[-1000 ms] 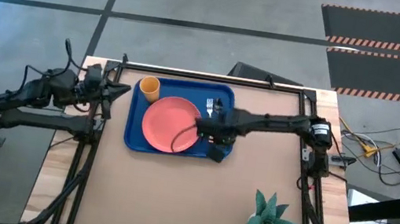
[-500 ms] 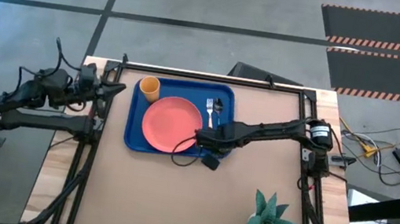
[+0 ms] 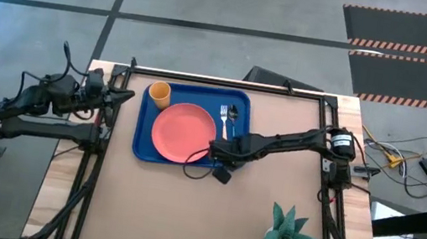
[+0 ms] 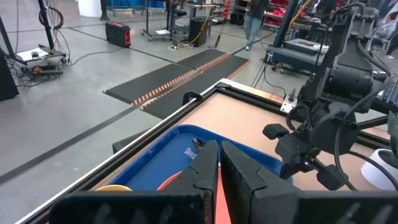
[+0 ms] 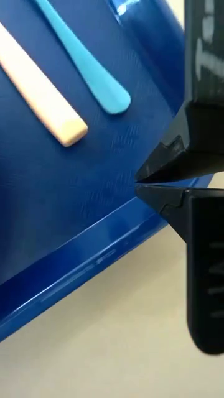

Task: Pick and place plate/cup/fork/spoon on tray
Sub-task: Move the blue tray to the center of the table

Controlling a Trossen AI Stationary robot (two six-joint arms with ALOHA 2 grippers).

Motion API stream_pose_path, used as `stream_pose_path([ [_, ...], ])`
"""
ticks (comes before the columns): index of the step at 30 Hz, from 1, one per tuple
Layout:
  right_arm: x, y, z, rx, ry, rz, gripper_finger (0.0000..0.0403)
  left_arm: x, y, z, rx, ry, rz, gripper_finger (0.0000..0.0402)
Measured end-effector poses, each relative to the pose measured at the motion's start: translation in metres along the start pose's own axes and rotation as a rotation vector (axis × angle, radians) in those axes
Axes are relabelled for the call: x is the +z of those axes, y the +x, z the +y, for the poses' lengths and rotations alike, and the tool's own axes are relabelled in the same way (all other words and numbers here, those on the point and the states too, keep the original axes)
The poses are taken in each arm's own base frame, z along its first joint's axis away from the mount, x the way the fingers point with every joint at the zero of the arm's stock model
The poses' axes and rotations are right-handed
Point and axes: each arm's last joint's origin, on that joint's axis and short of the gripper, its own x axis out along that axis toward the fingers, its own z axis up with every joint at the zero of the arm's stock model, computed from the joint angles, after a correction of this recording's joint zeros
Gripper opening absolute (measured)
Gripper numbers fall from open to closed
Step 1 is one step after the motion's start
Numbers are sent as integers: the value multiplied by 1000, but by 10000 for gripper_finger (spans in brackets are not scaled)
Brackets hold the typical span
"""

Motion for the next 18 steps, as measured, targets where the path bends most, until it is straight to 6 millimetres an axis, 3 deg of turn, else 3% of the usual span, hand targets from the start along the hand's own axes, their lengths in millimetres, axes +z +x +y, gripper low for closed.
stream_pose_path([
  [18, -15, 22, 3, 74, 78, -7, 8, 0, 0, 0, -1, -1, -2, 0],
])
